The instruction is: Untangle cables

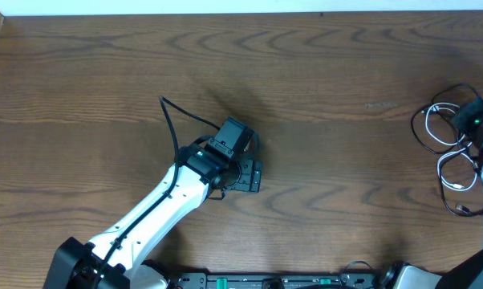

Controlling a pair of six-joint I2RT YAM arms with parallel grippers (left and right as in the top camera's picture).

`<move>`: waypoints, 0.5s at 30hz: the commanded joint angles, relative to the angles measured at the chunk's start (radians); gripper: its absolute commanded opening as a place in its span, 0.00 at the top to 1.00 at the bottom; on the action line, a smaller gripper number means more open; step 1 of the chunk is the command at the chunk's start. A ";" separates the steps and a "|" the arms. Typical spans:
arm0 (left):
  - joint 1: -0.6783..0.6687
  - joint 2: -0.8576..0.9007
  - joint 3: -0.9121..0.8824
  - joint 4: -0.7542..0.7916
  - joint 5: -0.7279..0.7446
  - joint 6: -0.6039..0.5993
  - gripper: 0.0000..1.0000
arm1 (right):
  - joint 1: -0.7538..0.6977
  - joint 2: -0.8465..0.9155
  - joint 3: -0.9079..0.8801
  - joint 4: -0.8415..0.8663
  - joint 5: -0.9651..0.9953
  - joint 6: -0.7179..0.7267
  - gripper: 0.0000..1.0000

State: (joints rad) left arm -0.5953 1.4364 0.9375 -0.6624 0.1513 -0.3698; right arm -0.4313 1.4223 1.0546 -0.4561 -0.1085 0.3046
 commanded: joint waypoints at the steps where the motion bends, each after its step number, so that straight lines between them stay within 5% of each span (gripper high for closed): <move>1: 0.006 -0.006 -0.002 0.028 -0.012 -0.009 0.14 | 0.078 0.005 0.005 -0.002 -0.162 -0.043 0.61; 9: 0.087 -0.008 0.029 0.098 -0.120 -0.005 0.14 | 0.342 0.010 0.004 -0.064 -0.177 -0.264 0.58; 15: 0.282 -0.008 0.087 0.022 -0.117 -0.002 0.14 | 0.497 0.051 0.003 -0.159 -0.002 -0.296 0.42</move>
State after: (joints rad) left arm -0.3904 1.4364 0.9779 -0.6090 0.0608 -0.3695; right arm 0.0223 1.4475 1.0546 -0.5838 -0.2089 0.0608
